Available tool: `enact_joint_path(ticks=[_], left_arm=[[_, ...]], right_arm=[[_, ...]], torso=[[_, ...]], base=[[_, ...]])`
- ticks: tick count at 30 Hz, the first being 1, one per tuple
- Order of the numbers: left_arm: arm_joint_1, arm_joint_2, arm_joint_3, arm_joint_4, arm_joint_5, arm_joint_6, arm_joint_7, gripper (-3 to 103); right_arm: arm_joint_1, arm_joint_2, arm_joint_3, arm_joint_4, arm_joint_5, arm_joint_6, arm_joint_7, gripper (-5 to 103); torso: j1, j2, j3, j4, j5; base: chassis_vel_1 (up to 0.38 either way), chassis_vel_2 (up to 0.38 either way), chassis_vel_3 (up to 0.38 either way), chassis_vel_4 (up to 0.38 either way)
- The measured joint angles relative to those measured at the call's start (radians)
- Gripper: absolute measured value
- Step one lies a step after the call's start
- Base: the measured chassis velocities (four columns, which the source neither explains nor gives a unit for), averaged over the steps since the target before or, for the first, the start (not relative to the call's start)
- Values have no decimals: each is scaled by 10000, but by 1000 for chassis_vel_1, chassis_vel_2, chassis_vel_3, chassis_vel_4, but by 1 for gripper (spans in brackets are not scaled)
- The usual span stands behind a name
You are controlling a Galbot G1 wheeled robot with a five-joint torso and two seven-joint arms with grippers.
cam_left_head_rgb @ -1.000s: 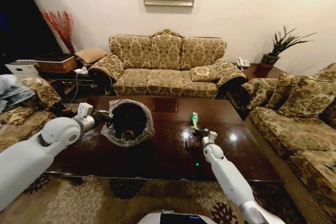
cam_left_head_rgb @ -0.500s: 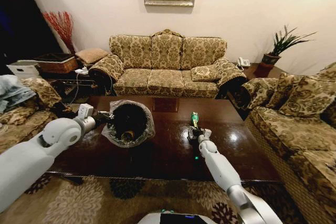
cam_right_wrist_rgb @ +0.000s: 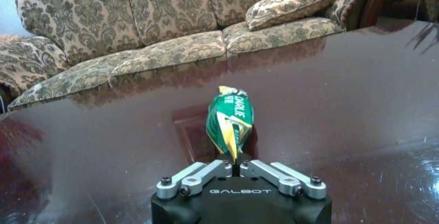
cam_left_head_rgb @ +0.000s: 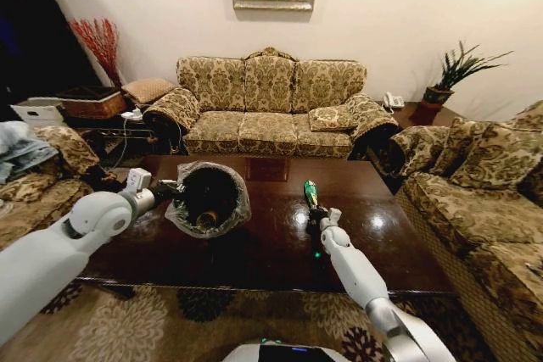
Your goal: Move to the front of the table and place the trash on the table into the trash bin.
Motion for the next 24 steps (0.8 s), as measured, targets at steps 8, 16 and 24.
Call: enact_joint_path(ticks=[8,16,24], left_arm=[[1,19,-17,-15,1,-3,-1,0],[0,35,-40,-33,0,-3,-2,0],[-24,53,-82,77,4,-5,-13,0]], right_arm=[[-88,-77,5,155,19,-25,59,0],[-180,-185,27,340,97,-29,111,0],[-2267,-1493,-32,6132,3789,-934,-1595,0]], torso=[[0,0,0,0,0],[0,0,0,0,0],[0,0,-1,-4,-1]], base=[[0,0,0,0],[0,0,0,0],[0,0,0,0]])
